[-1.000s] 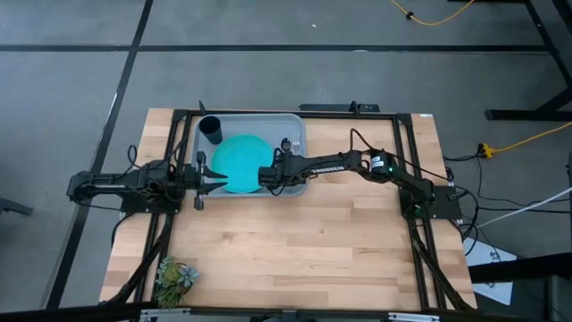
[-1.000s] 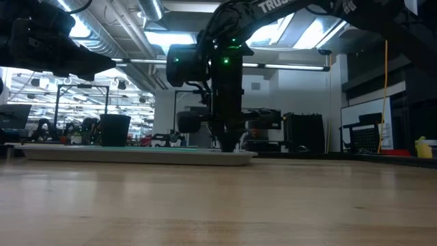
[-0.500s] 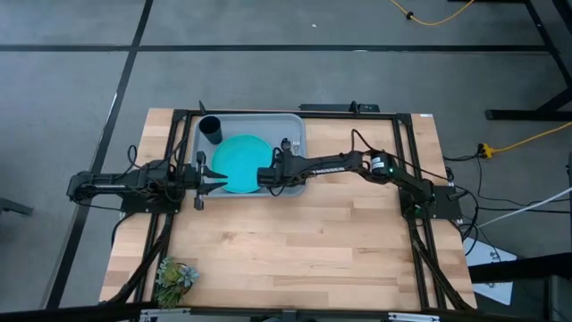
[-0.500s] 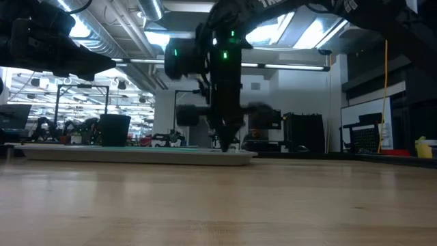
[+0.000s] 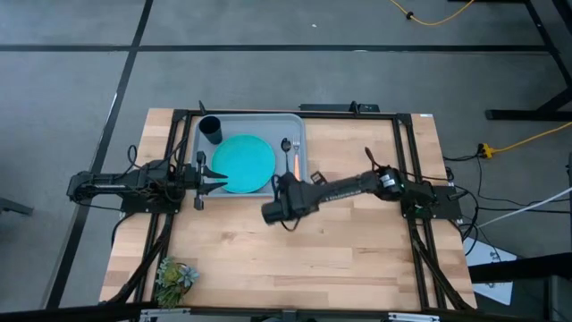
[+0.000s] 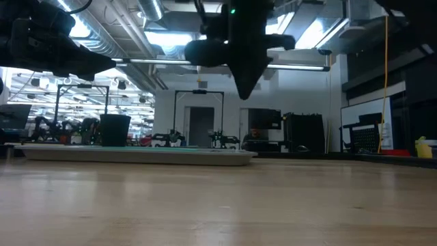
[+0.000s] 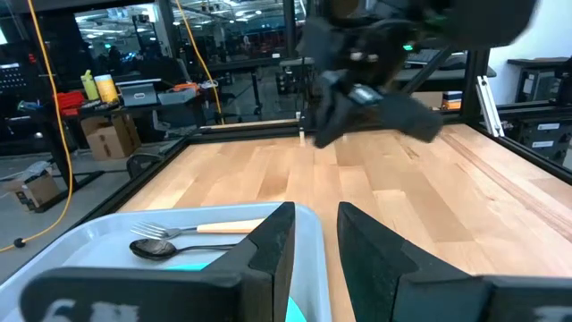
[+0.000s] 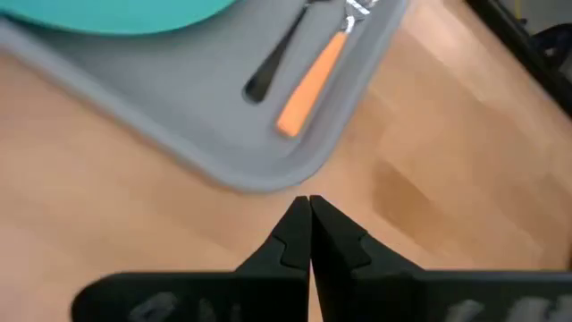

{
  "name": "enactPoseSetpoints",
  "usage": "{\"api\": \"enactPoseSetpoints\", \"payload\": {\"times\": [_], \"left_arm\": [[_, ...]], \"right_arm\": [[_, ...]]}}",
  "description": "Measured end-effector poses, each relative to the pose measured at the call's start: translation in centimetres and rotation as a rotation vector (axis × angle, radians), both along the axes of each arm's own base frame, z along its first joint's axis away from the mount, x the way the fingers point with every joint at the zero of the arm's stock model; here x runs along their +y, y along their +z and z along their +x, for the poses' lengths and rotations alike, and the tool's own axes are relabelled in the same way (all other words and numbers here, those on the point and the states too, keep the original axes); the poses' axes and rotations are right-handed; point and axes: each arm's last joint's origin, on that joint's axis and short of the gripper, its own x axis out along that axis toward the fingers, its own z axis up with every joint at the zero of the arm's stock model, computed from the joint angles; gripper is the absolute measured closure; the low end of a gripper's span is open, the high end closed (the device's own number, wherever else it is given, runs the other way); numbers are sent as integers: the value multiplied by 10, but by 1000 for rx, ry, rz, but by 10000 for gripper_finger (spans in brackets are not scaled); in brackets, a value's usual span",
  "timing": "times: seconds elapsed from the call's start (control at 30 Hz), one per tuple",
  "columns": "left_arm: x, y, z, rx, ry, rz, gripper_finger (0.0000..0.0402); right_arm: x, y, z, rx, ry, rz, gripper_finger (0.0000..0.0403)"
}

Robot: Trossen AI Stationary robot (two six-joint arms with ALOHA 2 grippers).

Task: Pick and place plate/cup/fork/spoon on tray
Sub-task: Return to Home Position

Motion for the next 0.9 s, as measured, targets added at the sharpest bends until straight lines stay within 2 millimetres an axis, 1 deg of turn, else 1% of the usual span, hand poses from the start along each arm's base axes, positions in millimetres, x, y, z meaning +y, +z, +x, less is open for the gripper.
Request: {"api": "enactPoseSetpoints", "payload": {"times": [0.1, 0.17, 0.23, 0.3, 0.37, 0.43, 0.53, 0.6, 0.67, 0.73, 0.87, 0.9], "left_arm": [[0, 0, 0, 0, 0, 0, 321], [0, 0, 0, 0, 0, 0, 321], [0, 0, 0, 0, 0, 0, 321], [0, 0, 0, 0, 0, 0, 321], [0, 0, 0, 0, 0, 0, 321], [0, 0, 0, 0, 0, 0, 321], [0, 0, 0, 0, 0, 0, 321], [0, 0, 0, 0, 0, 0, 321], [0, 0, 0, -1, 0, 0, 321], [0, 0, 0, -1, 0, 0, 321], [0, 0, 0, 0, 0, 0, 321], [0, 0, 0, -1, 0, 0, 321]], "right_arm": [[20, 0, -4, -11, 22, 1, 400], [28, -2, -9, -10, 13, 12, 400], [31, 2, -21, -2, 25, -4, 400], [25, 19, -44, -19, 25, -64, 400], [14, 32, -76, -54, -16, -125, 400], [4, 32, -105, -116, -63, -146, 400], [-12, 30, -152, -222, -65, -177, 400], [-20, 24, -177, -285, -71, -168, 400], [-25, 9, -197, -317, -80, -127, 400], [-32, 1, -219, -364, -77, -91, 400], [-42, -12, -259, -351, 25, 23, 400], [-45, -12, -268, -384, 27, 43, 400]]}}
